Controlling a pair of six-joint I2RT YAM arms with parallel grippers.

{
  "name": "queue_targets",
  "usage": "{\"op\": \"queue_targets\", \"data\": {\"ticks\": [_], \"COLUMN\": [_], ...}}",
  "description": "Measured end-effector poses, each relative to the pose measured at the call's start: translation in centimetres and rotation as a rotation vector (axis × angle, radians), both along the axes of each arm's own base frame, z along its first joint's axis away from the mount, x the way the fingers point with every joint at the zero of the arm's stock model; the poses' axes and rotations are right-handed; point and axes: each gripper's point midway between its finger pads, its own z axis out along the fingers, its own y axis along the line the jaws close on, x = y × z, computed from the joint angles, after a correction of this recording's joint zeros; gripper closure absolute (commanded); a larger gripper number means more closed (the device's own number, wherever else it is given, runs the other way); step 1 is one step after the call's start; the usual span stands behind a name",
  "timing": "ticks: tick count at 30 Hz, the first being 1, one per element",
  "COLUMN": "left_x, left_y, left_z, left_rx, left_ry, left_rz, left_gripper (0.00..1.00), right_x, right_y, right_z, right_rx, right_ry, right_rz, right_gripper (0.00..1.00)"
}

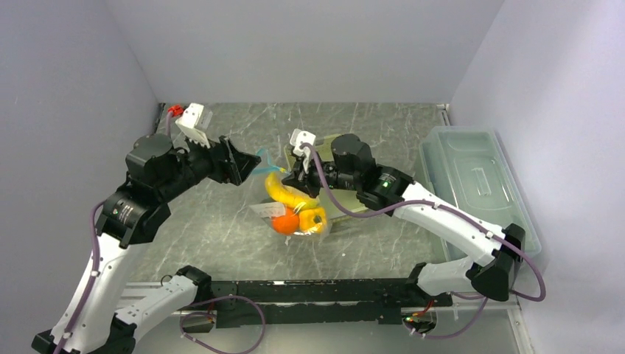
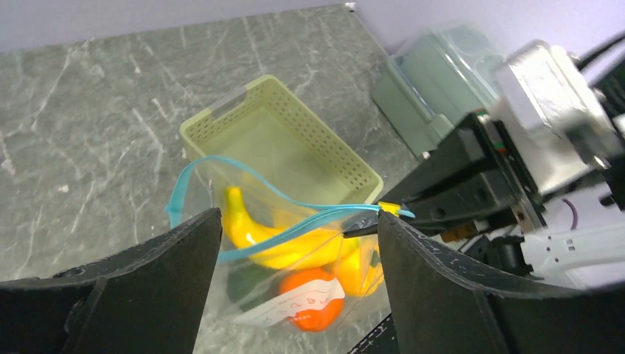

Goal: Place the food in the zip-top bag and seal the zipper
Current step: Zip the zipper food storage bag.

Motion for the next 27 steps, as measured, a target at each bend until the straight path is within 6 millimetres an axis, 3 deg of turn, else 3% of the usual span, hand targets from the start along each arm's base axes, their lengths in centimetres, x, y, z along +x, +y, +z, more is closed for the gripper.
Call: {"op": "queue_targets", "data": {"ticks": [9, 15, 27], "left_x": [-2.2, -4.2, -6.5], "left_y": [-2.8, -4.2, -5.8], "left_z": [-1.7, -2.3, -2.2], "left_rx": [0.086, 0.088, 0.067], "left_ry": [-0.091, -0.159, -0.217], "left_rz": [-0.284, -0.455, -0.668], "left_gripper": [0.16, 0.16, 0.31], "right_x": [-2.4, -4.2, -6.4], "right_y": [-1.4, -0.9, -0.3], "right_z": [0.6, 1.1, 0.9], "right_rx": [0.018, 0.032, 0.051], "right_ry": [0.137, 0.22, 0.364], "right_rz": [0.221, 0.375, 0.541], "right_gripper": [1.0, 1.0, 1.0]}}
